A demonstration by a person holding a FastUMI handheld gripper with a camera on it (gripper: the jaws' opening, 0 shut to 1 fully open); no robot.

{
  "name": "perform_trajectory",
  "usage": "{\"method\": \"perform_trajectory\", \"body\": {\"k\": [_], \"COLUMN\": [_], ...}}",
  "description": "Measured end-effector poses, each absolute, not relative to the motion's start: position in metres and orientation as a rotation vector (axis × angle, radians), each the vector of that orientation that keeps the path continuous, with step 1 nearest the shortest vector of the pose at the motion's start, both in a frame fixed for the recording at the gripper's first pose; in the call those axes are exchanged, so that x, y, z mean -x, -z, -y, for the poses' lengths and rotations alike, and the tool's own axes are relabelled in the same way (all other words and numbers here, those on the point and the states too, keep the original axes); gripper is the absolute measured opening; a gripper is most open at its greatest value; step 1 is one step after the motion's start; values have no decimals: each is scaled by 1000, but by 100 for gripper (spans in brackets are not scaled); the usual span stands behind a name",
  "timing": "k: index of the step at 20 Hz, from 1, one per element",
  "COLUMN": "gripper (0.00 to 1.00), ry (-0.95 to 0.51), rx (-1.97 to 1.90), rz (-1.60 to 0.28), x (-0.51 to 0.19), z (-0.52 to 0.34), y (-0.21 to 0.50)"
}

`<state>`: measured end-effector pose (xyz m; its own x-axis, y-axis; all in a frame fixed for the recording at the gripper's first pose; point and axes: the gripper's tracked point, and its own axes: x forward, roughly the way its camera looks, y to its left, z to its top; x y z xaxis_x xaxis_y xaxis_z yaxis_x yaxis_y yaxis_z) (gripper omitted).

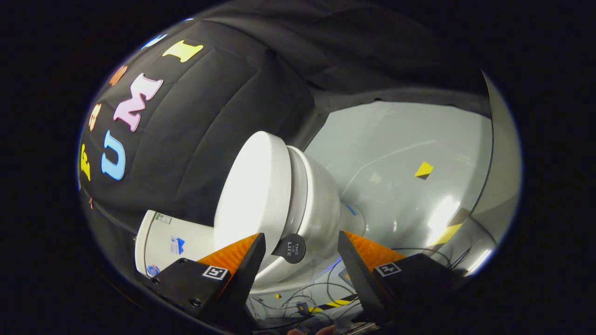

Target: Open the toilet lid.

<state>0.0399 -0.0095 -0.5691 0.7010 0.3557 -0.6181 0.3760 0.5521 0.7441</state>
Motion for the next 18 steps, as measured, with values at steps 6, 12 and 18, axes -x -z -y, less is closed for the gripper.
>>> {"method": "perform_trajectory", "body": {"k": [6, 12, 18], "gripper": [74, 26, 5], "ry": [-27, -49, -63], "rx": [-1259, -1476, -1434], "rz": [-832, -832, -776], "x": [-42, -55, -55], "z": [-16, -33, -35], "y": [589, 593, 584]}}
